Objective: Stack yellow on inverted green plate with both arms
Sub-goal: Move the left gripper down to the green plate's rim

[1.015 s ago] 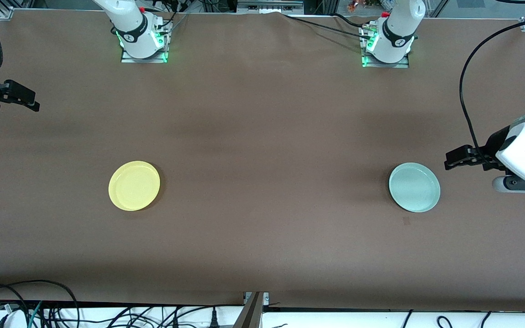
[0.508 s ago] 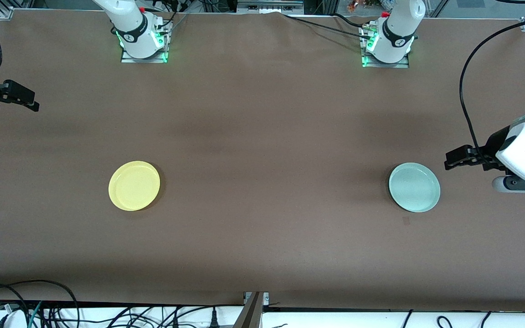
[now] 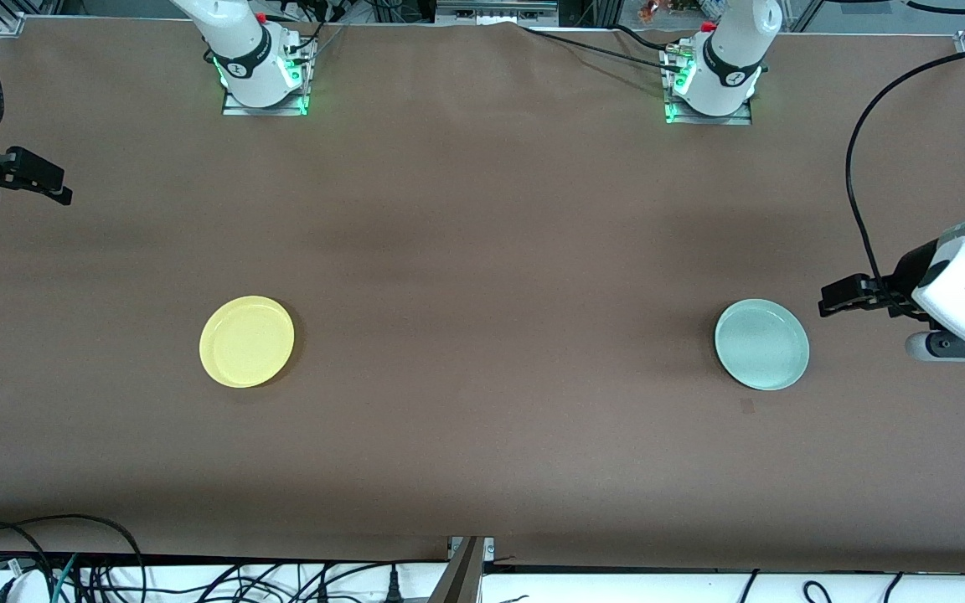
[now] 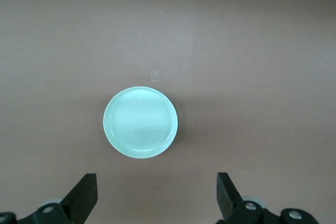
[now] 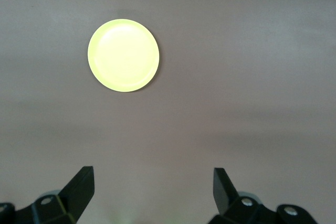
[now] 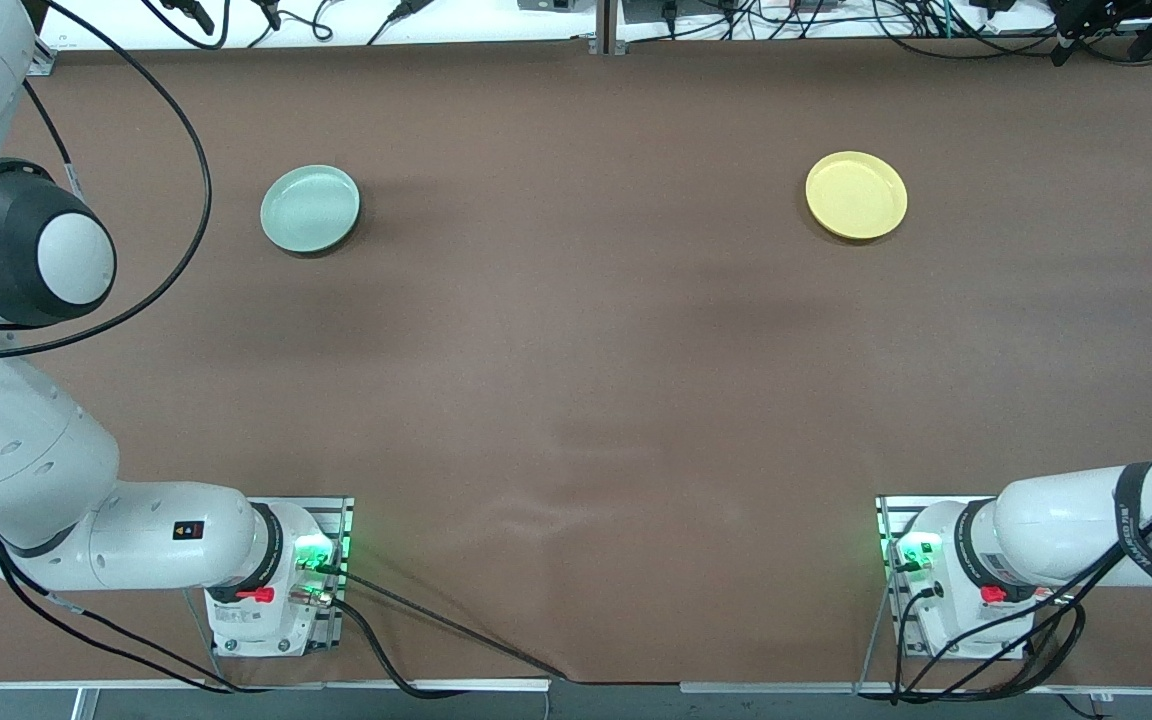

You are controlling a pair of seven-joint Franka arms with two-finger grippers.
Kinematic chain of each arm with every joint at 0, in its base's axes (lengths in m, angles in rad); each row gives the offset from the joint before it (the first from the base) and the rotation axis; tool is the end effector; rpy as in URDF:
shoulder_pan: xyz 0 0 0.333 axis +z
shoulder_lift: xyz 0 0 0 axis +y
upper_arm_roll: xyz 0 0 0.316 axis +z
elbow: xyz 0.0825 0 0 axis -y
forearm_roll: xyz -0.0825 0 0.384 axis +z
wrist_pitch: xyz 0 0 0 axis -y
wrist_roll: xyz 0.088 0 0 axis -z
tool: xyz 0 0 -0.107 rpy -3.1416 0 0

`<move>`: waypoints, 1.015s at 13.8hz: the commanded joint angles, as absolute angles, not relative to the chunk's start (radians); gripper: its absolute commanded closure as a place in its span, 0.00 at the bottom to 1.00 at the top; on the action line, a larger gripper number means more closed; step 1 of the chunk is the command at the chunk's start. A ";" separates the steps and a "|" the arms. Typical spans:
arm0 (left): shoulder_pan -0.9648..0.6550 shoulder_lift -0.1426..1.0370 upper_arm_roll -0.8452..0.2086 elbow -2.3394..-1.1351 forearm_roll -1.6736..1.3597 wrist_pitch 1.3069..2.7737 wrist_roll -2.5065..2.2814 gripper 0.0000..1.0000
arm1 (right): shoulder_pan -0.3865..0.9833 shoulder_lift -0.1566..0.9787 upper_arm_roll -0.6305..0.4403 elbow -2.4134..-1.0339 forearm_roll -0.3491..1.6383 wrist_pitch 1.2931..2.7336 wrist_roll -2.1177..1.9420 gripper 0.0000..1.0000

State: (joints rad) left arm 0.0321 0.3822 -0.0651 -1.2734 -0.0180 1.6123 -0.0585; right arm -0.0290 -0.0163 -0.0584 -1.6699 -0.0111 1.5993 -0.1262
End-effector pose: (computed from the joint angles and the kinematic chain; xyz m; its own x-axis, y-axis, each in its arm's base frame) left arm 0.6670 -0.0158 0.5349 0.9985 0.0299 -0.0450 0.0317 -0.9987 0.0396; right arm 0.5467 -0.0493 0.5891 0.9977 0.0393 -0.0551 0.0395 -0.9992 0.0032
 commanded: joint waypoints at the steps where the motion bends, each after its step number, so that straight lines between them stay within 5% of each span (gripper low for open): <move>1: 0.061 0.465 -0.069 -1.212 0.000 1.612 -0.049 0.00 | -0.037 -0.008 -0.055 -1.647 -0.009 1.580 -0.127 0.00; 14: 0.106 0.681 -0.071 -1.291 0.089 1.850 -0.003 0.00 | -0.032 -0.009 -0.052 -1.649 -0.025 1.580 -0.140 0.00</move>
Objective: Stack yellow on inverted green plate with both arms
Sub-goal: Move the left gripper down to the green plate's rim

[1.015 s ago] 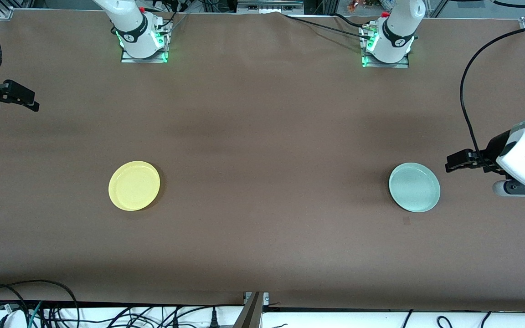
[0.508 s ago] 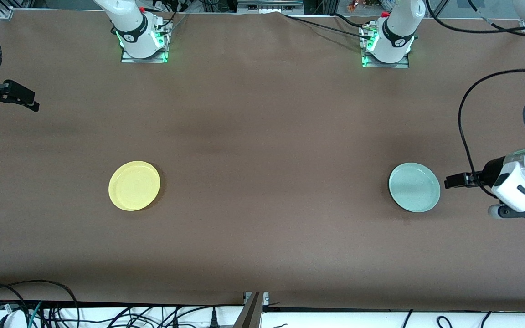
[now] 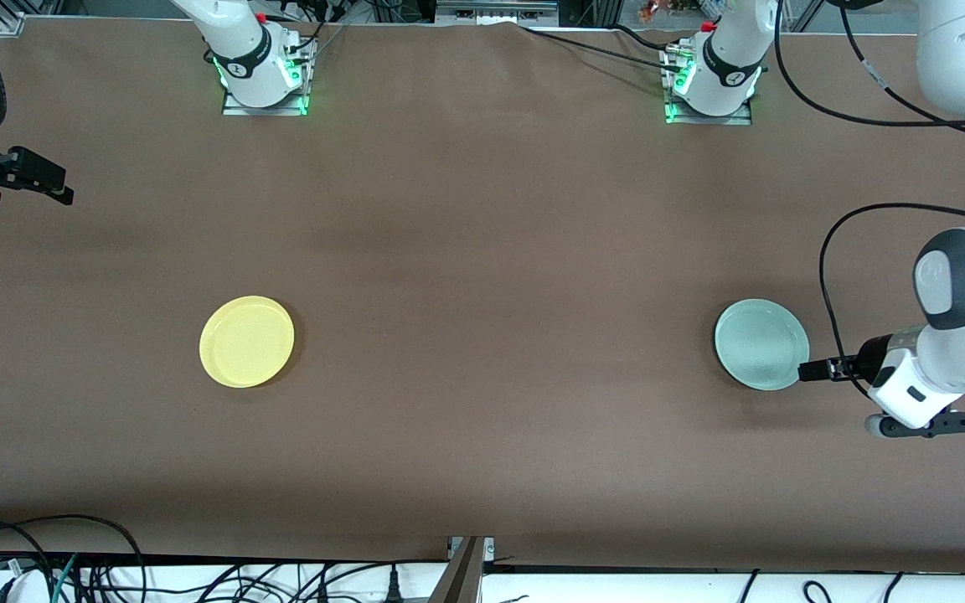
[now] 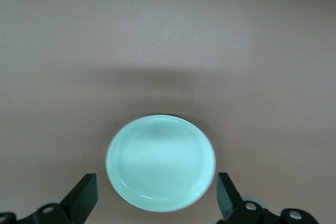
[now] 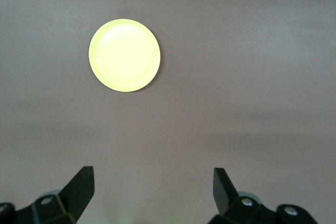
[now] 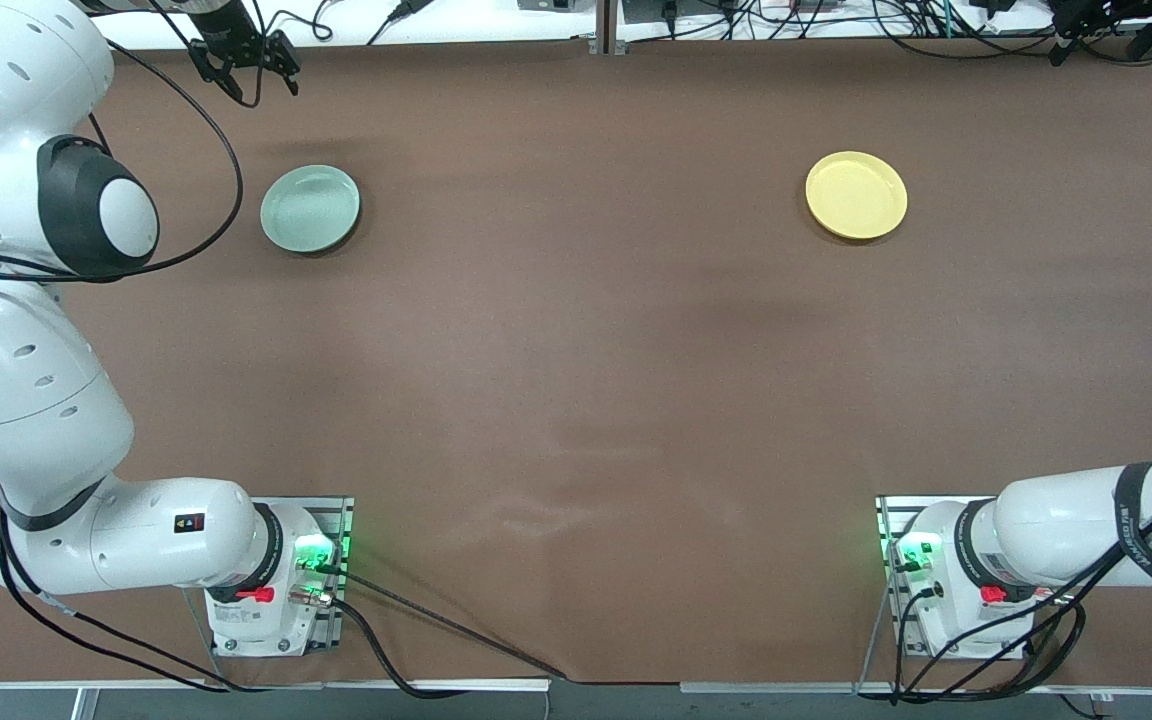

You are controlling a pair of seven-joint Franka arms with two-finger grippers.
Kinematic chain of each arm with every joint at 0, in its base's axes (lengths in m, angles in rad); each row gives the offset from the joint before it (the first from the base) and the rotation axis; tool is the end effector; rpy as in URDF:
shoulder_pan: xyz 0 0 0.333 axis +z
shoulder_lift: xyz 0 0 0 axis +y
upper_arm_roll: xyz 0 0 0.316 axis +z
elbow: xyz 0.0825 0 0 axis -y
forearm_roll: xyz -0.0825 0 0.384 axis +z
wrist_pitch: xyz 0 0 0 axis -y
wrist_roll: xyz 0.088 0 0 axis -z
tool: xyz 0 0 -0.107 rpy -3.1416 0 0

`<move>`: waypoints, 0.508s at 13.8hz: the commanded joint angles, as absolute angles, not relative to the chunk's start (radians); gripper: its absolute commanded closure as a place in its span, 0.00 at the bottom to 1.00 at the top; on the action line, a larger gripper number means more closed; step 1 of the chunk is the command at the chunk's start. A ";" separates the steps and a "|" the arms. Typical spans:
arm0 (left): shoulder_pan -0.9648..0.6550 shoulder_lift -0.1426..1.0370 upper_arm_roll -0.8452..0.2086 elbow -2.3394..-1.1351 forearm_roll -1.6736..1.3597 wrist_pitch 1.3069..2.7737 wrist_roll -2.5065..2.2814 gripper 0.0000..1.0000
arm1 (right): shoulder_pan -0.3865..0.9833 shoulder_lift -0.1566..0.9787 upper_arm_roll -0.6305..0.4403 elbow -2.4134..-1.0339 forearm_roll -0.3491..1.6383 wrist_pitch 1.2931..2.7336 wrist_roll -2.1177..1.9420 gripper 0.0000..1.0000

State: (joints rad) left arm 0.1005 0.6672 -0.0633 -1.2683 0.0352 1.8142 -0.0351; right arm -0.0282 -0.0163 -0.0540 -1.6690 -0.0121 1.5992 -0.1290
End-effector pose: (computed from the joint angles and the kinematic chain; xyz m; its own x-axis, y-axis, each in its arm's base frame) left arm 0.7218 0.0404 0.3541 0.9902 0.0722 -0.1199 0.0730 -0.9973 0.0021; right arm 0.5470 -0.0466 0.5896 0.9974 0.0473 -0.0545 0.0476 -0.9989 0.0042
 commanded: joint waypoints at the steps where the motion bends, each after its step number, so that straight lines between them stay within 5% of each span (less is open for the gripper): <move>1: 0.115 0.684 -0.071 -1.322 0.087 1.888 0.006 0.00 | -0.034 -0.008 -0.055 -1.649 -0.026 1.580 -0.143 0.00; 7: 0.149 0.695 -0.071 -1.528 0.095 2.150 0.069 0.00 | -0.041 -0.012 -0.060 -1.651 -0.029 1.537 -0.144 0.00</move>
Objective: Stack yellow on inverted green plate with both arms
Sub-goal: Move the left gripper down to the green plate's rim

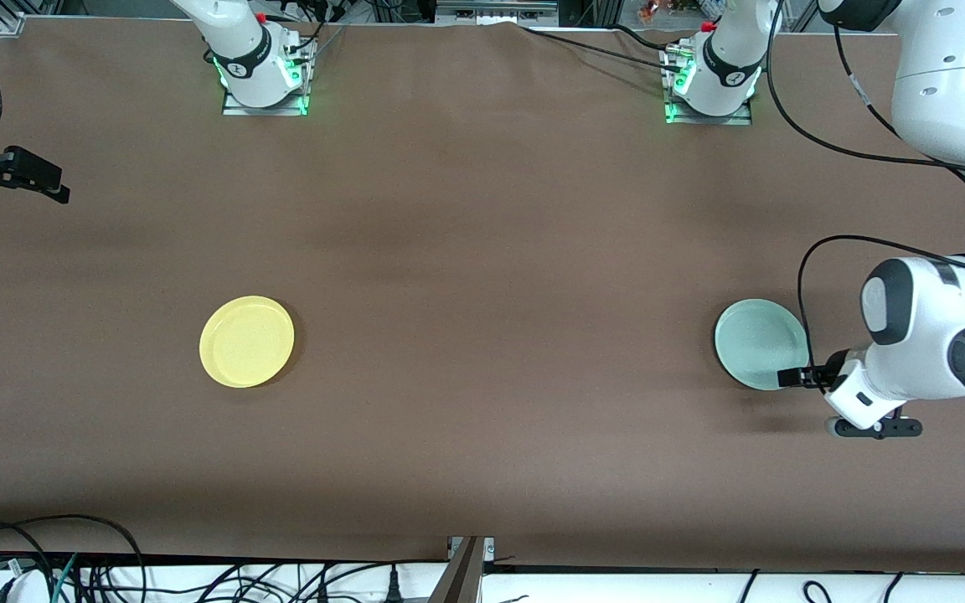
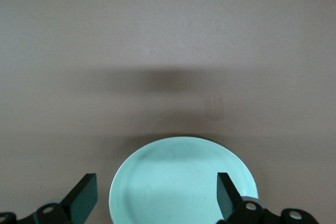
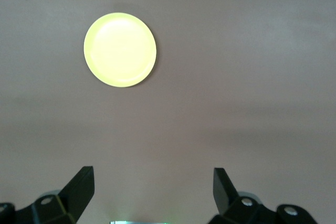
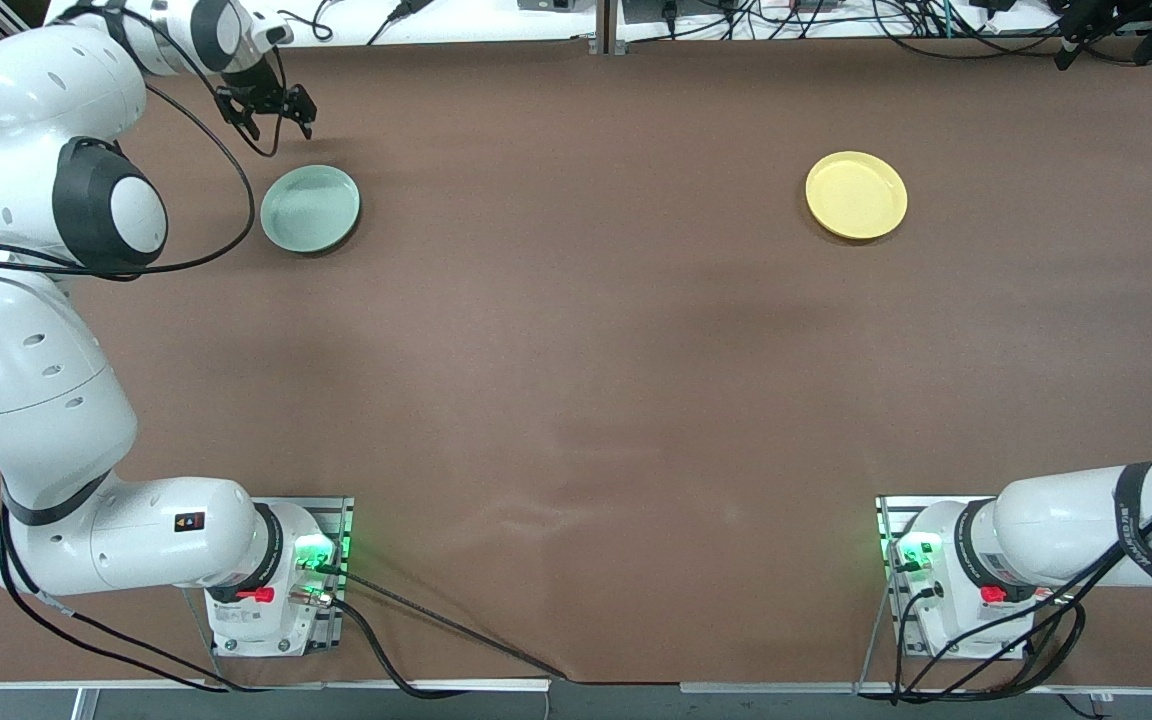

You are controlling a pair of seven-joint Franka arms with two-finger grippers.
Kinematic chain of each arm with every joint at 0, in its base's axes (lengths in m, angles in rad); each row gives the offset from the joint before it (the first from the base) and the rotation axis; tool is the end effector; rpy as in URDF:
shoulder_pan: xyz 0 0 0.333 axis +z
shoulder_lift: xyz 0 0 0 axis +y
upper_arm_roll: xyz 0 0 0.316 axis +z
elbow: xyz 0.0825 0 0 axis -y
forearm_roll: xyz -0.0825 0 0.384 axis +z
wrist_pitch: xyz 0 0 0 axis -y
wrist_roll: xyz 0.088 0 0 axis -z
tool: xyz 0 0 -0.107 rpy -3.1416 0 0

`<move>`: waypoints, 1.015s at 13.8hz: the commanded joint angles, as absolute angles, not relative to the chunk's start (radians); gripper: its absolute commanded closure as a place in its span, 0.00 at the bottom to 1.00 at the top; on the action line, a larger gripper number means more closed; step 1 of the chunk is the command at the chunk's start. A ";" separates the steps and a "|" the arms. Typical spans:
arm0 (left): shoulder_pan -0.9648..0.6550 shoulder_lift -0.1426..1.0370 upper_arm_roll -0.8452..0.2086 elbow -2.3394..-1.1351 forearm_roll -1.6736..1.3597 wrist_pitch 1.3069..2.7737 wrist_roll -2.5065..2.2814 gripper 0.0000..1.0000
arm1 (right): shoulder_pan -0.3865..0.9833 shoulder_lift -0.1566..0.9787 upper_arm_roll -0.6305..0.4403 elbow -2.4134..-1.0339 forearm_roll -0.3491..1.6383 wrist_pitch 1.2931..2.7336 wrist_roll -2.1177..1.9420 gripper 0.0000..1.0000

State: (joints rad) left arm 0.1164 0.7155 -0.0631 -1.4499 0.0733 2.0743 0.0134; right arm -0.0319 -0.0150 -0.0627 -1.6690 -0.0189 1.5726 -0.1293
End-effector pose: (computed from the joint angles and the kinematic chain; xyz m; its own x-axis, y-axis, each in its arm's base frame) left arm 0.7102 0.0495 0.2568 0.9958 0.0160 -0.0898 0.0144 -0.9997 -0.0182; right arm 0.5436 -0.0538 0.5867 0.9959 0.0351 -0.0830 0.0358 -0.9993 0.0073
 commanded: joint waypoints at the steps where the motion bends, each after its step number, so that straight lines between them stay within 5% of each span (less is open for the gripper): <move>1: 0.158 0.695 -0.071 -1.537 0.095 2.169 0.105 0.00 | -0.041 -0.014 -0.060 -1.651 -0.029 1.498 -0.146 0.00; 4: 0.184 0.699 -0.074 -1.551 0.084 2.172 0.140 0.00 | -0.041 -0.015 -0.058 -1.649 -0.025 1.442 -0.143 0.00; 14: 0.320 0.744 -0.084 -1.604 -0.153 2.191 0.400 0.00 | -0.034 -0.005 -0.057 -1.649 -0.014 1.591 -0.141 0.00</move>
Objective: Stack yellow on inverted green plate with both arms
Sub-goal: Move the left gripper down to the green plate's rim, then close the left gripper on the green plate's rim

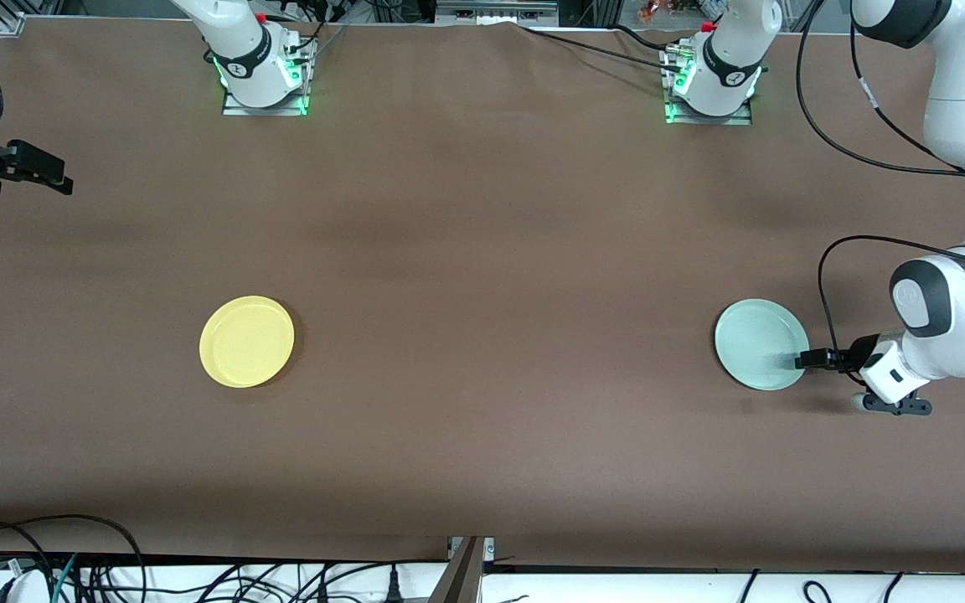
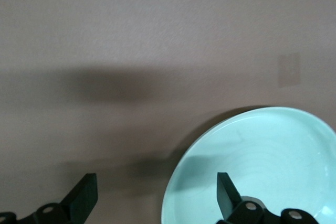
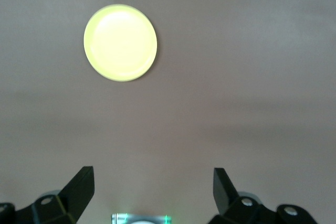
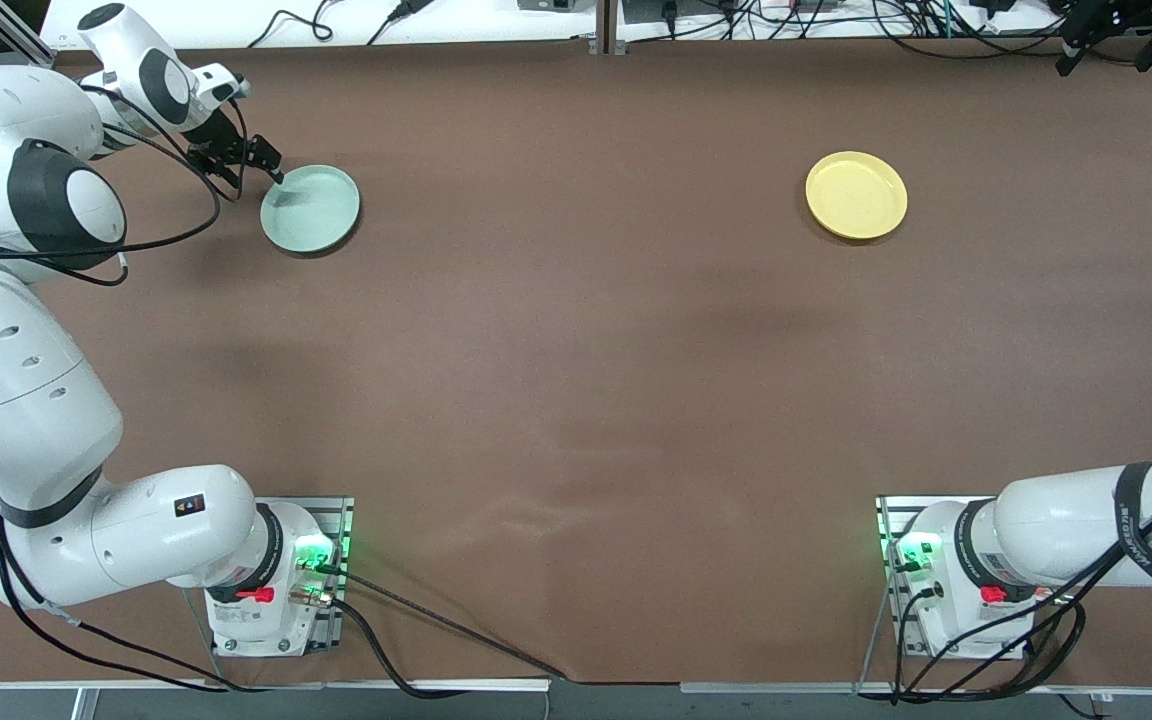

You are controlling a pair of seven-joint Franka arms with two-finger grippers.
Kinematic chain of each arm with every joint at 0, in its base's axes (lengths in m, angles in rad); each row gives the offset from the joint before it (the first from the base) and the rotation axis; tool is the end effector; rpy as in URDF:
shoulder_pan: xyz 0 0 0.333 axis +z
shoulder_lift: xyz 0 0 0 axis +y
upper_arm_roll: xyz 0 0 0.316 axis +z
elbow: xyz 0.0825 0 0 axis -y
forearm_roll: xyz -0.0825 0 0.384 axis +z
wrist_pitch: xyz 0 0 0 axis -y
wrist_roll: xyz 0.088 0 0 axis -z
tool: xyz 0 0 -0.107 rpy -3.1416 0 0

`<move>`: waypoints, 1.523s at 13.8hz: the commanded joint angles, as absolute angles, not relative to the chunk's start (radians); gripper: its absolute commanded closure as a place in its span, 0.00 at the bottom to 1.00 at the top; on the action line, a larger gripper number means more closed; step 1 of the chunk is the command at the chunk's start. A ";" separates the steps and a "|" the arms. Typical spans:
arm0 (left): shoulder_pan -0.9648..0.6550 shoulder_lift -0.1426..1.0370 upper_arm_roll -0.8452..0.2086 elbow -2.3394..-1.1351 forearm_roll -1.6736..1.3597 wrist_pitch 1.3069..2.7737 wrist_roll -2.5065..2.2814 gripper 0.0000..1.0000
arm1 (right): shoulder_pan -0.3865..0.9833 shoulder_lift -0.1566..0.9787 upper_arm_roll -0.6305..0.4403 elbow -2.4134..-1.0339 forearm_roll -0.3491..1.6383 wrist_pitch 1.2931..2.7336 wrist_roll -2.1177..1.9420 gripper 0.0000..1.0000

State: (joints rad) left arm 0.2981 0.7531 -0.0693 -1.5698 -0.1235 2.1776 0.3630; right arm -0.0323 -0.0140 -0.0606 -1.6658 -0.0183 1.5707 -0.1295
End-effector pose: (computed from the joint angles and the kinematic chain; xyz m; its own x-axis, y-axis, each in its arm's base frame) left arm 0.6670 0.1566 0.1878 0.9946 -0.0492 -0.0915 -0.0319 -0.9829 0.1813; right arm 0.5440 -0.0529 0.5875 0.9959 0.0370 -0.0826 0.0377 -0.9993 0.0068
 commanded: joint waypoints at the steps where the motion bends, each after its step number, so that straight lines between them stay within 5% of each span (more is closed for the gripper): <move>1: 0.336 0.744 -0.086 -1.620 -0.155 2.191 0.408 0.00 | -0.034 -0.005 -0.057 -1.649 -0.015 1.591 -0.130 0.00; 11: 0.342 0.741 -0.090 -1.638 -0.232 2.183 0.465 0.00 | -0.040 0.005 -0.060 -1.649 -0.012 1.632 -0.127 0.00; 16: 0.337 0.733 -0.092 -1.637 -0.226 2.177 0.466 0.59 | -0.040 0.008 -0.058 -1.651 -0.012 1.652 -0.126 0.00; 21: 0.334 0.733 -0.092 -1.637 -0.222 2.177 0.466 0.88 | -0.041 0.008 -0.060 -1.652 -0.012 1.646 -0.126 0.00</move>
State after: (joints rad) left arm 0.3308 0.7501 -0.0891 -1.6196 -0.1984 2.1777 0.4364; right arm -0.0333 0.0023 -0.0620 -1.6658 -0.0182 1.6495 -0.1280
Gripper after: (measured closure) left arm 0.767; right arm 0.000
